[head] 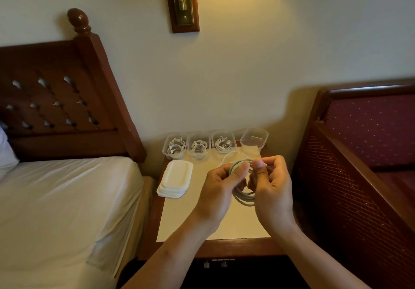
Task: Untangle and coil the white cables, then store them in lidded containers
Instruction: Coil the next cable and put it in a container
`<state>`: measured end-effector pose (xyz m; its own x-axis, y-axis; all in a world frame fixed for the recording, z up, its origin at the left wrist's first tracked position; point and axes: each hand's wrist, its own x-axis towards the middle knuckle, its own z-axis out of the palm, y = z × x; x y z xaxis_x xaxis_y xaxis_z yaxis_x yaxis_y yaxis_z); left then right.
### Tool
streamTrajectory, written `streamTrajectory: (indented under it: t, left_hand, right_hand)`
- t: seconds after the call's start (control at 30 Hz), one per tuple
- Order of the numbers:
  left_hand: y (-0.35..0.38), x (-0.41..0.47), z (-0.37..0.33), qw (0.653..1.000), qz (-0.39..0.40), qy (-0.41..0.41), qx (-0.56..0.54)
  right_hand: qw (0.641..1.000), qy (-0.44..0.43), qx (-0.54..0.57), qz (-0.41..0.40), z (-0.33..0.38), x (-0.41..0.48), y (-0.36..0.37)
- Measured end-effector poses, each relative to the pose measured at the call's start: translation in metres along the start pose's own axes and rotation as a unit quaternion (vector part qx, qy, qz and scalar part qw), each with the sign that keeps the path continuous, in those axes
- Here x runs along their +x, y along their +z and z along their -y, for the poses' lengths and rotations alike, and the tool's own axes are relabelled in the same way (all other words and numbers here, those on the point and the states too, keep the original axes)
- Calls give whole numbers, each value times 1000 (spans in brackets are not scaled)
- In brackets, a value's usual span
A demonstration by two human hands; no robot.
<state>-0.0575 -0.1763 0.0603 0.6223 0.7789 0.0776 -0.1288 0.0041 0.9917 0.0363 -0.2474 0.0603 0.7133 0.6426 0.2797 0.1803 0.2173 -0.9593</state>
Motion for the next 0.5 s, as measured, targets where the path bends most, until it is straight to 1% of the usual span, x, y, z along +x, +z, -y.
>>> streamTrajectory:
  t: [0.07, 0.1, 0.13, 0.17, 0.23, 0.27, 0.3, 0.37, 0.43, 0.5]
  left_hand:
    - [-5, -3, -5, 993, 41, -36, -105]
    - [-5, -6, -7, 983, 64, -56, -165]
    - [-4, -10, -11, 976, 80, -61, -191]
    - [-4, -11, -13, 980, 74, -55, -175]
    - [-6, -10, -14, 998, 31, -10, -50]
    - [-11, -9, -15, 1000, 21, 9, 12]
    - [-15, -7, -18, 997, 27, 22, 71]
    - [-29, -5, -26, 981, 67, 41, 177]
    - [-39, -6, -35, 960, 99, 50, 256]
    - [-44, -4, -42, 947, 91, 56, 304]
  right_hand:
    - [1000, 0, 15, -12, 1, 2, 2]
    - [1000, -2, 18, -23, 1, 3, 3]
    - [999, -7, 17, -34, 1, 5, 4]
    - [999, -19, 13, -41, 0, 6, 4]
    - [998, -46, 3, -35, -2, 8, 4]
    - [998, -56, -3, -28, -5, 10, 1]
    - [998, -66, -14, -20, -8, 11, -2]
    - [996, -86, -35, -1, -13, 13, -9]
    - [993, -105, -52, 15, -16, 15, -14]
    - [989, -129, -74, 27, -15, 16, -18]
